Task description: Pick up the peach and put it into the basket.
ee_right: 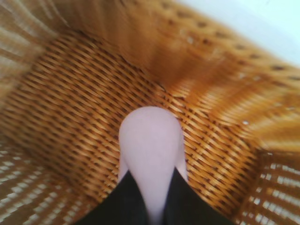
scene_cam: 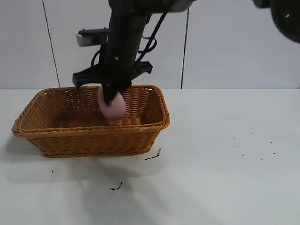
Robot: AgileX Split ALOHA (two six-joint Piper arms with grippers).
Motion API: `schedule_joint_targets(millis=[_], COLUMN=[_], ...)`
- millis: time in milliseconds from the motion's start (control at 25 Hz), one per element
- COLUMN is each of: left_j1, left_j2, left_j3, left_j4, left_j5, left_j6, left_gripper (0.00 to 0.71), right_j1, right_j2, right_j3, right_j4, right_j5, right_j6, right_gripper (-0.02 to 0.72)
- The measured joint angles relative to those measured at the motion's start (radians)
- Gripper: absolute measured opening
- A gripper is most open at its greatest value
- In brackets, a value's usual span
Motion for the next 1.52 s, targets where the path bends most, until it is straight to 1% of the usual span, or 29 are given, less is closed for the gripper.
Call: schedule_joint_targets(millis=[40, 120, 160, 240, 440, 520, 680, 760, 880, 1160, 1280, 1400, 1520], left_j1=[0.0, 0.0, 0.0, 0.0, 0.0, 0.0, 0.0, 0.0, 0.0, 0.0, 0.0, 0.0, 0.0], left_j2=[0.0, 0.0, 0.0, 0.0, 0.0, 0.0, 0.0, 0.0, 0.0, 0.0, 0.0, 0.0, 0.0], left_j3=[0.0, 0.0, 0.0, 0.0, 0.0, 0.0, 0.0, 0.0, 0.0, 0.0, 0.0, 0.0, 0.0], left_j4=[0.0, 0.0, 0.0, 0.0, 0.0, 0.0, 0.0, 0.0, 0.0, 0.0, 0.0, 0.0, 0.0], left_j5=[0.0, 0.0, 0.0, 0.0, 0.0, 0.0, 0.0, 0.0, 0.0, 0.0, 0.0, 0.0, 0.0], left_j6=[0.0, 0.0, 0.0, 0.0, 0.0, 0.0, 0.0, 0.0, 0.0, 0.0, 0.0, 0.0, 0.0], left_gripper=[0.693, 0.693, 0.693, 0.693, 0.693, 0.693, 0.693, 0.693, 0.693, 0.693, 0.693, 0.693, 0.693], right_j1=[0.0, 0.0, 0.0, 0.0, 0.0, 0.0, -0.037, -0.075, -0.159, -0.418, -0.519, -0.58, -0.598], right_j2=[-0.001, -0.007, -0.017, -0.043, -0.156, -0.2, -0.258, -0.265, -0.266, -0.266, -0.266, -0.266, -0.266], right_j3=[0.0, -0.005, -0.005, -0.005, -0.008, -0.009, -0.012, -0.012, -0.012, -0.012, -0.012, -0.012, -0.012], right_j4=[0.0, 0.0, 0.001, 0.002, -0.008, -0.023, -0.024, -0.024, -0.026, -0.027, -0.022, -0.015, -0.002], right_j5=[0.001, 0.017, 0.024, 0.029, 0.07, 0.084, 0.097, 0.1, 0.129, 0.163, 0.194, 0.229, 0.231], right_j6=[0.0, -0.018, -0.025, -0.032, -0.033, -0.033, -0.009, 0.0, 0.0, 0.0, 0.0, 0.0, 0.0], right_gripper=[0.581, 0.651, 0.668, 0.685, 0.688, 0.69, 0.696, 0.696, 0.696, 0.696, 0.696, 0.696, 0.696])
